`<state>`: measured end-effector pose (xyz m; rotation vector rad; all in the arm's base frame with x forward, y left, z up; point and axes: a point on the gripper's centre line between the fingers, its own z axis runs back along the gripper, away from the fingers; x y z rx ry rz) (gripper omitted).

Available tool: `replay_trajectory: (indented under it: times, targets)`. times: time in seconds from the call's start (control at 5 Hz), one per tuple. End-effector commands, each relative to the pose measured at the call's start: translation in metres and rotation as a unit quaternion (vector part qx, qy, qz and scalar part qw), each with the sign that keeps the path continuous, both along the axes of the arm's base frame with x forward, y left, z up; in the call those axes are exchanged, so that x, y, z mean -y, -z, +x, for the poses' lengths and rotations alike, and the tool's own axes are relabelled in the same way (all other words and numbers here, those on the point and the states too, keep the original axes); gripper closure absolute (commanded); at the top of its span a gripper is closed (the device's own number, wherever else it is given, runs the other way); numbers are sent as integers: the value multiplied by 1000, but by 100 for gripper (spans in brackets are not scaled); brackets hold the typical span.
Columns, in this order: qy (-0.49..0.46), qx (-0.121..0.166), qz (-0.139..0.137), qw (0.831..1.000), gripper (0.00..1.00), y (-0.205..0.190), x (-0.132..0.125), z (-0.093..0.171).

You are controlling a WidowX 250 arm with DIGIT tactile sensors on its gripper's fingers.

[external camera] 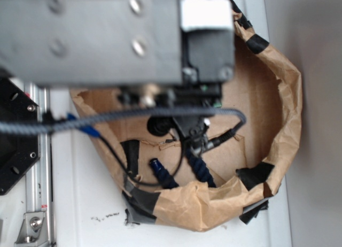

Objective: Grab the black box.

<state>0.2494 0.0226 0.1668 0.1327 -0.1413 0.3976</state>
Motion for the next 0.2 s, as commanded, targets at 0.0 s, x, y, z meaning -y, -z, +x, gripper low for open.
replay_trajectory:
  times: [0.0]
  targets:
    - [8,20,22,1000,100,-6,2,6]
